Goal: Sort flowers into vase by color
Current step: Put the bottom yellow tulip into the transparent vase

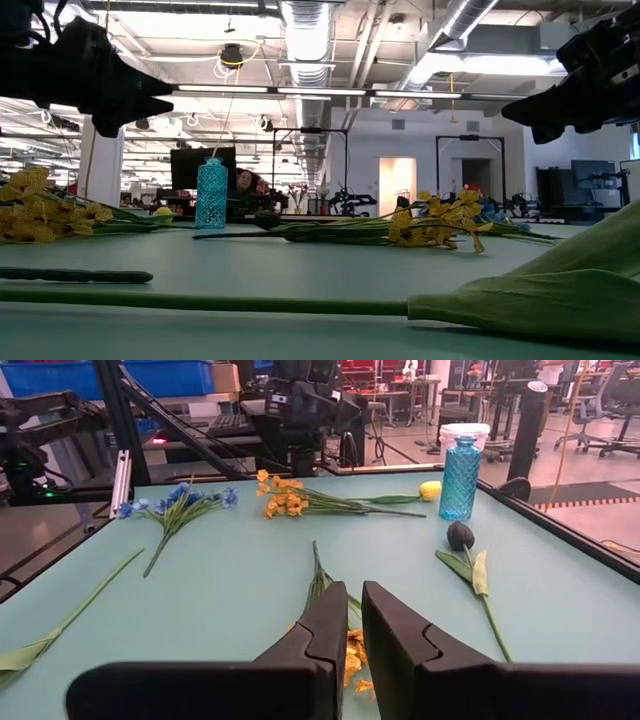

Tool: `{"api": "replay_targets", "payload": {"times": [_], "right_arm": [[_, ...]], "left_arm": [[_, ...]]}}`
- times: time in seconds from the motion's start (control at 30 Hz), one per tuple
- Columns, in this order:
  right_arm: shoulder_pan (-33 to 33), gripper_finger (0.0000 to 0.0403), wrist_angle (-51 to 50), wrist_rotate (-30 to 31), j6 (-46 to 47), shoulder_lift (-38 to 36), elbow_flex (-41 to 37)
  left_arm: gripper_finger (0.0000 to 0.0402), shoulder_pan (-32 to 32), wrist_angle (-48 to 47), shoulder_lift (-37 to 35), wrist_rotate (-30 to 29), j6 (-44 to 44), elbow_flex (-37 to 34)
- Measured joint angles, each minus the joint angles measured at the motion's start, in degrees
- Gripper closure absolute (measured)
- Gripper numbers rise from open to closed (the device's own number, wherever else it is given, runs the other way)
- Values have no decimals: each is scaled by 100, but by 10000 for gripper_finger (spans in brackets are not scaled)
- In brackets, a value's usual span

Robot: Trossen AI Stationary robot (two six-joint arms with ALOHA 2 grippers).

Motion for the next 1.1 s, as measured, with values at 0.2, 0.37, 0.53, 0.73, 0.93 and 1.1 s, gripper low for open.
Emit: {"api": "replay_targets", "payload": {"times": [0.2, 0.37, 0.53, 0.73, 0.93, 1.1], "right_arm": [[-35, 339, 143, 100, -205, 1, 0], [-156, 339, 389, 256, -541, 0, 42], [-287, 339, 786, 256, -742, -3, 128], [-316, 339, 302, 364, -1060, 253, 501], [-338, 338, -1751, 689, -1573, 1344, 1711], [-403, 338, -2635, 790, -2365, 2524, 2618]], "left_arm": [[203, 2, 161, 0, -11, 189, 0], [203, 2, 950, 93, 88, 839, 0], [203, 0, 1326, 602, 99, 1010, 0], [203, 2, 1768, 1503, 103, 1427, 157], [203, 2, 1982, 2183, 349, 2382, 744], [203, 2, 1967, 2606, 363, 2447, 901]]}}
